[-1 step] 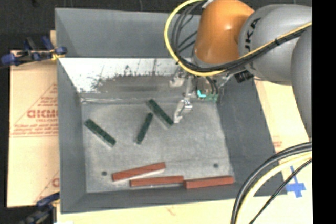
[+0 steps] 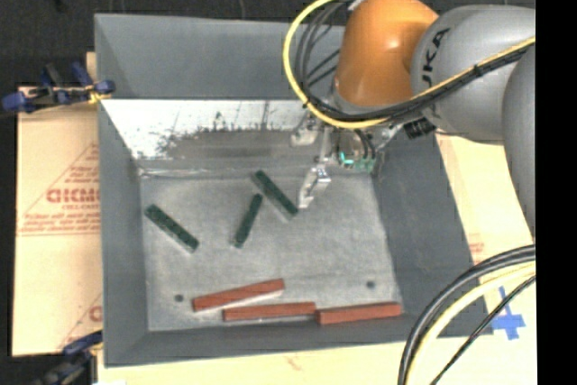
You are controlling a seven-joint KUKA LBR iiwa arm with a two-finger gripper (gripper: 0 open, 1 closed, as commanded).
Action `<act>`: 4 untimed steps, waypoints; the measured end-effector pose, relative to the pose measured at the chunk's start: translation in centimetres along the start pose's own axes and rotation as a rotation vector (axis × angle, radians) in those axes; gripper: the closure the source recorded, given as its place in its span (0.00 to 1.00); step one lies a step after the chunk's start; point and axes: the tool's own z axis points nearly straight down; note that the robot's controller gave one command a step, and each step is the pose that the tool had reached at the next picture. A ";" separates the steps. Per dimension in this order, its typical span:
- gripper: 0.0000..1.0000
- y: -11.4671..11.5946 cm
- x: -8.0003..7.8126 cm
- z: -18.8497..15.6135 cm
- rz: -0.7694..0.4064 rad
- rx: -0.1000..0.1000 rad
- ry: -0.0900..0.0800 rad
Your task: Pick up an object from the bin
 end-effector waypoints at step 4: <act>1.00 0.8 2.9 9.0 0.045 -0.003 0.010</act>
Offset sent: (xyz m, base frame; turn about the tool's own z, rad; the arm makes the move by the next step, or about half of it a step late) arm 0.0000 0.0000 0.0000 0.0000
